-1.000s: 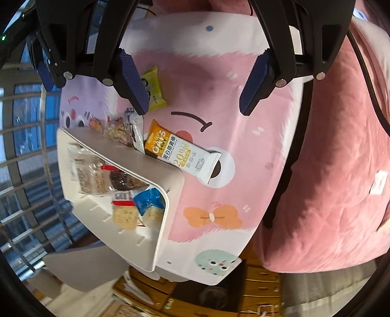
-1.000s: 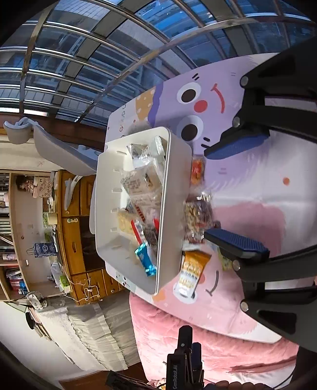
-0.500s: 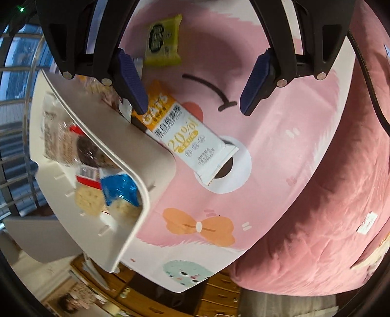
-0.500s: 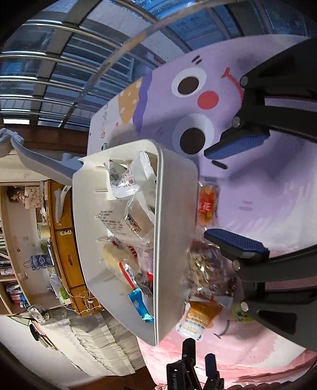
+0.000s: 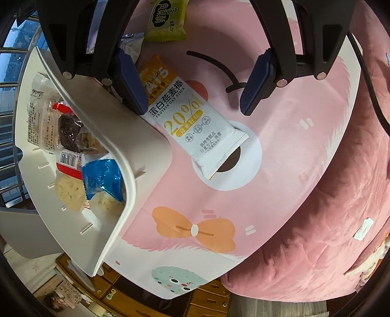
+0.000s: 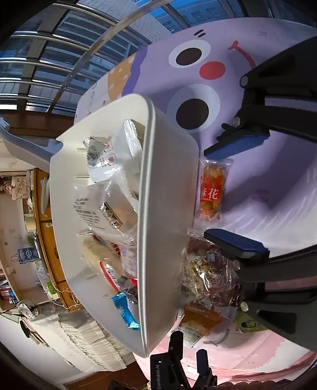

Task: Organize snacks
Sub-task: 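Move both open tools toward the OATS protein bar beside the tray, then grasp the OATS protein bar with the left tool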

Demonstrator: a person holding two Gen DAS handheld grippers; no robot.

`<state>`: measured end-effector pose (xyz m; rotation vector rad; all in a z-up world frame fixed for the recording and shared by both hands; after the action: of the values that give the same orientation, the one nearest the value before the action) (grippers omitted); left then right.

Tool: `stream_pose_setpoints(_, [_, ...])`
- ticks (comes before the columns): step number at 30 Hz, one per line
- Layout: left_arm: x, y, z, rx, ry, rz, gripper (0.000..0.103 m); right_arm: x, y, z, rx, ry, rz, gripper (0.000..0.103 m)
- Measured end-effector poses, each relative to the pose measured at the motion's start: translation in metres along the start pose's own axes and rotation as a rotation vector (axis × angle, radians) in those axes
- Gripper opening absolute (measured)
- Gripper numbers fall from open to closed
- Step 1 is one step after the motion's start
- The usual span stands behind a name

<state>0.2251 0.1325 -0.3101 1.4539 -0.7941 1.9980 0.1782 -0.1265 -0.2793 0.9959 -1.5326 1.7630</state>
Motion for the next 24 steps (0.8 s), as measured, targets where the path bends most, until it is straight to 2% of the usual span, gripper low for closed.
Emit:
stream_pose_setpoints(6, [-0.006,-0.001,-0.005,0.021,-0.019,-0.002,0.076,-0.004,-0.001,-0.003,0.027,0.016,-0.003,0.061])
stream_pose_setpoints(15, [-0.013,-0.006,0.003,-0.014,-0.030,0.016,0.076,-0.008,-0.002,-0.002,0.024,0.016,0.009,0.066])
stream_pose_setpoints(18, [-0.013,-0.006,0.003,-0.008,-0.029,0.017,0.076,-0.015,-0.002,0.000,0.011,0.003,-0.026,0.064])
stream_pose_setpoints(20, [-0.012,-0.006,0.005,-0.011,-0.017,0.016,0.071,-0.017,-0.004,0.002,0.002,0.005,-0.024,0.063])
stream_pose_setpoints(24, [-0.009,-0.003,0.010,-0.008,0.045,-0.002,0.047,-0.018,-0.004,0.003,-0.008,0.006,-0.023,0.061])
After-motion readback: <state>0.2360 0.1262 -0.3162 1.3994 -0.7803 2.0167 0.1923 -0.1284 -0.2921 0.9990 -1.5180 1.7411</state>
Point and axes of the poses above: each gripper's, at about its wrist camera, not at the fingertips, and x roughly against the way its jaws point, z to its right, y to its underside, the point moved 2 cm from there along -x, roughly the way its jaws point, and after that the axes turned 8 degrees about x, right-handed, at the moved point
